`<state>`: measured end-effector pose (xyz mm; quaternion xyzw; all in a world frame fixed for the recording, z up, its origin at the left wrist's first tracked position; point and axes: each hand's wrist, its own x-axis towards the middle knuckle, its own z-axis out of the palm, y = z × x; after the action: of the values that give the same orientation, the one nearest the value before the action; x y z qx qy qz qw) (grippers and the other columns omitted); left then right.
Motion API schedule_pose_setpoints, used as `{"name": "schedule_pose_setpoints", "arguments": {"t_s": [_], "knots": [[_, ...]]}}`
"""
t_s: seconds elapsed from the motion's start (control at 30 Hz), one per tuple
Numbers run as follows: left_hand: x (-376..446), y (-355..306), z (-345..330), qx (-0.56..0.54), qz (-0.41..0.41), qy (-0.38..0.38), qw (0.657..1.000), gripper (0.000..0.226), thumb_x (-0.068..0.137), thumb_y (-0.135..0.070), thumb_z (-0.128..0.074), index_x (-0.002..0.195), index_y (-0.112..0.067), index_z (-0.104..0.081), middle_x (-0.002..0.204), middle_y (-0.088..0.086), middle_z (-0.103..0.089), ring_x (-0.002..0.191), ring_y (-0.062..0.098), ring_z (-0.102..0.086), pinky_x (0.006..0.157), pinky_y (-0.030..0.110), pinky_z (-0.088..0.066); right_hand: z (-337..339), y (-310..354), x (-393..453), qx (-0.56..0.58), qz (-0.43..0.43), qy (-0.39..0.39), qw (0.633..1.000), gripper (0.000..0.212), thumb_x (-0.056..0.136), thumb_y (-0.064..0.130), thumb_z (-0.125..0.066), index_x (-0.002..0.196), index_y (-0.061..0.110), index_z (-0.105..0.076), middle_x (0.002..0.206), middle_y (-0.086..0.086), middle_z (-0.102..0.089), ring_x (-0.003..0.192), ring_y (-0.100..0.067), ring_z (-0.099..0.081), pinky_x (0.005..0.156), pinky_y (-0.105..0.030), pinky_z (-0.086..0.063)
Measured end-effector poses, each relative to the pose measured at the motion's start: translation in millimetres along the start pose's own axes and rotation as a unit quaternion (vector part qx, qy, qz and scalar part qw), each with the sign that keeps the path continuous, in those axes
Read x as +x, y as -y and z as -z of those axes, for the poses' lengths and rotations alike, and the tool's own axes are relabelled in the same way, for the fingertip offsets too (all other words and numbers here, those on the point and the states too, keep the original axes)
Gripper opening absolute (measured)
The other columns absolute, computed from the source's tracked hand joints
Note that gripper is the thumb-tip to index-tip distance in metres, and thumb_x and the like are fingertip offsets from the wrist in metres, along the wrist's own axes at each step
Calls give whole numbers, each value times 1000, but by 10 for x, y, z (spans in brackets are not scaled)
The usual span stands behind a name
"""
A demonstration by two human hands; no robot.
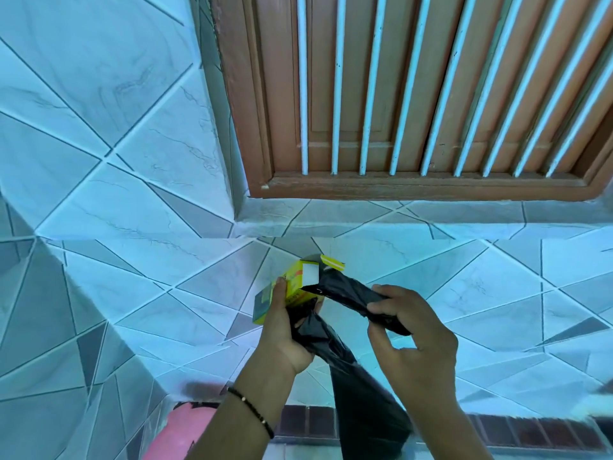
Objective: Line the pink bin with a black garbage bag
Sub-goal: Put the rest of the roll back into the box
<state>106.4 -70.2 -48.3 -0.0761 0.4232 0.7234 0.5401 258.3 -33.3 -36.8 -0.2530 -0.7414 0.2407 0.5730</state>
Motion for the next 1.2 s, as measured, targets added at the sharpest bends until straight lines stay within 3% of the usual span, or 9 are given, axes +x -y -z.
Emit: {"name": "schedule_pose_setpoints", "arguments": {"t_s": [0.13, 0.3, 0.47, 0.6, 0.77, 0.83, 1.0, 1.1, 1.2], "knots": [[-40, 67, 16, 41, -23, 34, 998, 49, 82, -56, -55, 100, -12, -68, 81, 12, -75, 67, 23, -71, 68, 34, -56, 5, -29, -7, -52, 12, 1, 999, 36, 66, -3, -64, 85, 26, -60, 98, 4, -67, 89, -3, -62, 75, -12, -51], [-101, 92, 20, 56, -38, 50, 996, 40, 86, -50, -53, 78, -13, -65, 49, 4, -67, 40, 14, -62, 43, 20, -51, 54, -20, -11, -79, 9, 40, 996, 38, 65, -1, -67, 87, 29, -59, 99, 8, -67, 89, -4, -62, 74, -13, -51], [-163, 70, -4, 53, -34, 87, 994, 40, 87, -50, -51, 77, -13, -64, 44, 3, -63, 37, 14, -60, 41, 18, -48, 45, 70, -26, 94, -107, 34, 989, 47, 66, -20, -69, 77, 25, -67, 94, 10, -70, 90, -5, -67, 75, -11, -50], [-173, 100, 14, 72, -27, 89, 993, 49, 83, -53, -56, 104, -10, -68, 78, 10, -75, 61, 19, -71, 50, 23, -54, 46, 99, -21, 187, -224, 16, 957, 38, 73, -12, -69, 81, 25, -68, 86, 4, -73, 76, -16, -68, 72, -22, -53], [-172, 151, 22, 12, 11, 110, 994, 57, 89, -49, -48, 61, -7, -75, 58, 11, -71, 46, 18, -68, 36, 23, -50, -14, 137, -39, 219, -259, 32, 940, 50, 77, -8, -67, 105, 30, -51, 91, 26, -64, 72, -10, -69, 69, -19, -54], [-178, 165, 16, -12, 19, 104, 994, 61, 90, -47, -48, 49, -8, -73, 54, 10, -70, 44, 18, -67, 34, 24, -49, -51, 151, -89, 205, -248, 21, 947, 51, 78, -9, -66, 104, 31, -49, 94, 29, -62, 76, -9, -69, 70, -18, -53], [-185, 223, 4, -29, 36, 92, 995, 45, 86, -50, -52, 75, -11, -73, 64, 7, -74, 53, 15, -70, 42, 23, -53, -77, 148, -121, 107, -198, 13, 974, 49, 77, -8, -64, 92, 38, -56, 94, 20, -66, 87, -10, -64, 70, -10, -47], [-257, 275, -48, -25, 68, 122, 990, 59, 86, -51, -49, 60, -5, -75, 63, 11, -73, 50, 19, -70, 40, 27, -53, -53, 62, -93, -9, -137, 47, 989, 32, 78, 11, -62, 95, 37, -56, 100, 18, -59, 90, -7, -58, 65, -15, -48], [-246, 302, -17, -11, 70, 115, 991, 56, 84, -54, -52, 70, -5, -76, 69, 12, -74, 54, 21, -71, 50, 29, -56, -31, -47, -100, -82, -99, 95, 987, 18, 79, 30, -59, 96, 35, -62, 101, 15, -52, 92, -11, -58, 64, -24, -51]]}}
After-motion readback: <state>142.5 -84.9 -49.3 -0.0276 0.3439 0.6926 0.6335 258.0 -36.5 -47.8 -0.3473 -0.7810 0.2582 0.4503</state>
